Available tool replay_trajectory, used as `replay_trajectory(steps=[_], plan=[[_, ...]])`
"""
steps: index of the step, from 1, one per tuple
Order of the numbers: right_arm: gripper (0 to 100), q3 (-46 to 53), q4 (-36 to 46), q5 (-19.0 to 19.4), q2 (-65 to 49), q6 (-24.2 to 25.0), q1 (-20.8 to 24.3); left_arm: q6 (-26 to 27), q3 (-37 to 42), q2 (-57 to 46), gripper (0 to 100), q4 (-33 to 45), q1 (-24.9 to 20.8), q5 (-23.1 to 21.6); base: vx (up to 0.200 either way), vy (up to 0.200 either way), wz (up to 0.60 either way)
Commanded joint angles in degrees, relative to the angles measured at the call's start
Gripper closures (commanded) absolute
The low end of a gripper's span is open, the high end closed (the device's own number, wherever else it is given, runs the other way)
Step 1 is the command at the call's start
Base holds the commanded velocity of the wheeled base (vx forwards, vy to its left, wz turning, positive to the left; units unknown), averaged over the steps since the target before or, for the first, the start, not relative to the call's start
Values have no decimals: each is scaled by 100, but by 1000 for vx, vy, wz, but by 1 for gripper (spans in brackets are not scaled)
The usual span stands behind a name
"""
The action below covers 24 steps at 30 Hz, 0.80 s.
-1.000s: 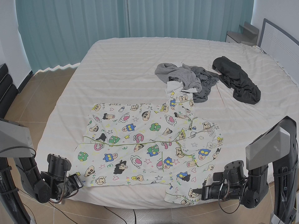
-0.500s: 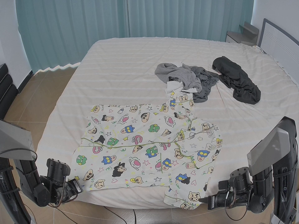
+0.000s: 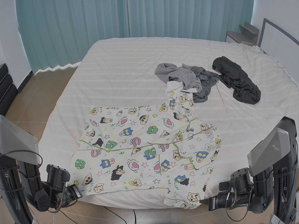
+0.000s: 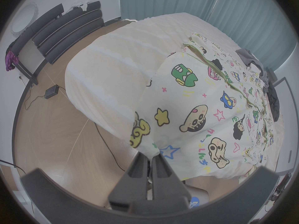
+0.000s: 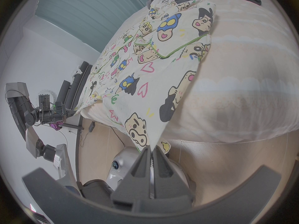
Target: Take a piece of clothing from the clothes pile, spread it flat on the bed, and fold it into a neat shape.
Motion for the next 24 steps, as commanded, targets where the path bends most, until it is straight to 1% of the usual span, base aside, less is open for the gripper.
replay_trajectory(steps=[1, 4, 6, 7, 14, 17, 18, 19, 24], plan=[[100, 101, -76, 5, -11, 10, 13, -5, 110, 192, 100, -46, 8, 5, 0, 0, 0], [100, 101, -76, 5, -37, 62, 13, -5, 110, 218, 100, -178, -1, -30, 0, 0, 0], [100, 101, -76, 14, -72, 89, -4, -14, 110, 227, 100, -257, 8, -135, 0, 0, 0], [100, 101, -76, 14, -108, 106, -22, -14, 110, 227, 0, -301, 8, -179, 0, 0, 0], [100, 101, -41, -4, -679, 264, -233, -5, 110, 139, 0, -529, 140, -179, 0, 0, 0], [100, 101, 100, -4, -767, 256, -321, -14, 110, 86, 0, -529, 201, -206, 0, 0, 0], [100, 101, 329, 5, -749, 247, -330, -14, 110, 86, 0, -529, 245, -206, 0, 0, 0], [0, 101, 460, 23, -732, 238, -321, -5, 101, 104, 0, -538, 263, -206, 0, 0, 0], [0, 101, 689, 32, -784, 229, -242, -5, 101, -89, 0, -652, 351, -215, 0, 0, 0]])
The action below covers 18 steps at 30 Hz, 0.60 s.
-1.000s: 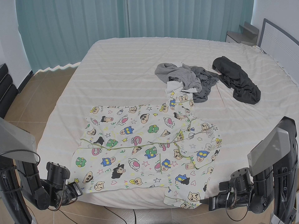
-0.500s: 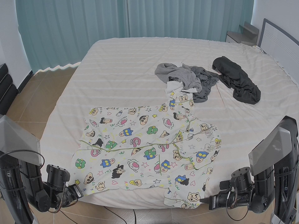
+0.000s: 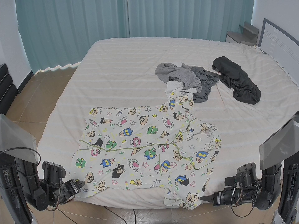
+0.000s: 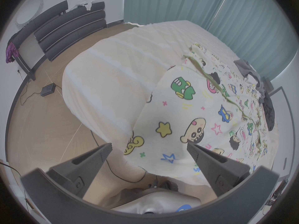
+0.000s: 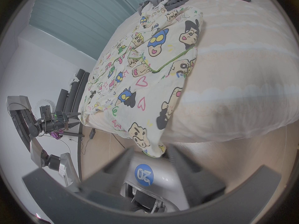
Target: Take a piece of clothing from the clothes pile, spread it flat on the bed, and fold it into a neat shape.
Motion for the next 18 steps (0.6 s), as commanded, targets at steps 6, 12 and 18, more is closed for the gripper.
replay_trajectory(steps=[6, 12, 18], plan=[[0, 99, -100, 0, -355, -6, -14, 89, 31, -457, 0, -313, 188, -42, 0, 0, 0], [0, 64, -610, -9, -962, 3, -146, 63, -215, -660, 0, -595, 170, -86, 0, 0, 0], [0, -86, -628, 52, -1225, 249, -313, 19, -312, -906, 0, -709, 196, -78, 0, 0, 0]])
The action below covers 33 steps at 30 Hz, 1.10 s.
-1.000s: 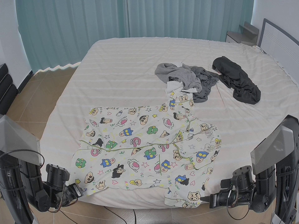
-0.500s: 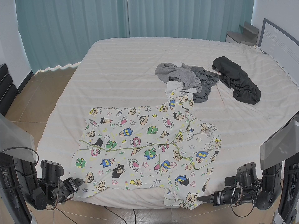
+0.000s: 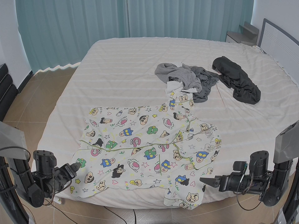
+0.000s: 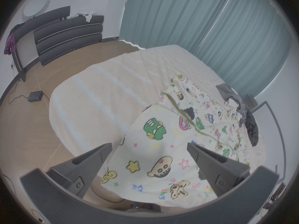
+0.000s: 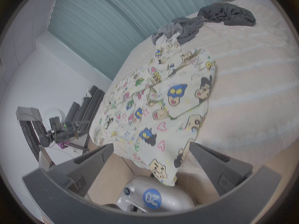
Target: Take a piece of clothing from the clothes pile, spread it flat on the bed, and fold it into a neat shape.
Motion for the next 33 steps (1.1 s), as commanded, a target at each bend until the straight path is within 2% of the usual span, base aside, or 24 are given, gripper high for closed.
replay_trajectory(steps=[1, 4, 8, 18, 23, 27, 31, 33], plan=[[0, -57, -32, 30, -303, 170, -97, -46, -94, -249, 0, -70, 12, 19, 200, 0, 0], [0, -118, -102, 30, -311, 425, -124, -72, -120, -372, 0, -132, 65, 28, 200, 0, 0], [0, -189, -120, 22, -338, 522, -194, -55, -120, -389, 0, -140, 74, 37, 200, 0, 0], [0, -470, -120, -5, -496, 566, -317, -72, -120, -328, 0, -246, 65, 10, 200, 0, 0], [0, -997, -76, -49, -566, 566, -370, -55, -103, -328, 0, -553, 56, 10, 0, 0, 0], [0, -1955, 601, -119, -566, 574, -343, -55, -103, -345, 0, -773, 21, 19, 0, 0, 0], [0, -3467, 2157, -523, -505, 574, -370, -72, -94, -337, 0, -931, 21, 19, 0, 0, 0], [0, -3467, 2157, -523, -505, 574, -370, -72, -94, -337, 0, -931, 21, 19, 0, 0, 0]])
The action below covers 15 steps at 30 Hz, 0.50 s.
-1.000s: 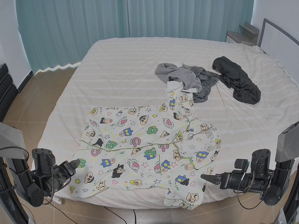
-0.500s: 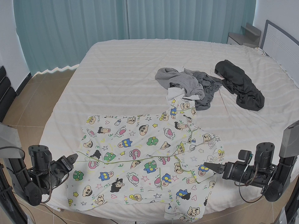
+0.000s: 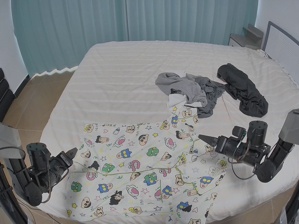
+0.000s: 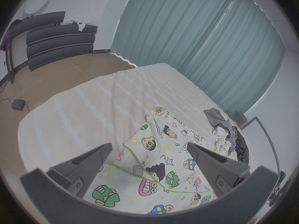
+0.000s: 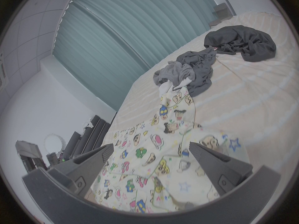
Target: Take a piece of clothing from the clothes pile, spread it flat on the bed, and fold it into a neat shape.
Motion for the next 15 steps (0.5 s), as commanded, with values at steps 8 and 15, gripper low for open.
replay_trajectory(steps=[8, 15], plan=[[0, -4492, 4144, -368, 1147, -32, -276, -123, -24, -30, 0, -425, -202, -3, 0, 0, 0], [0, -5828, 5261, -587, 2025, -138, -426, -528, -7, -285, 0, -504, -475, -82, 0, 0, 0]])
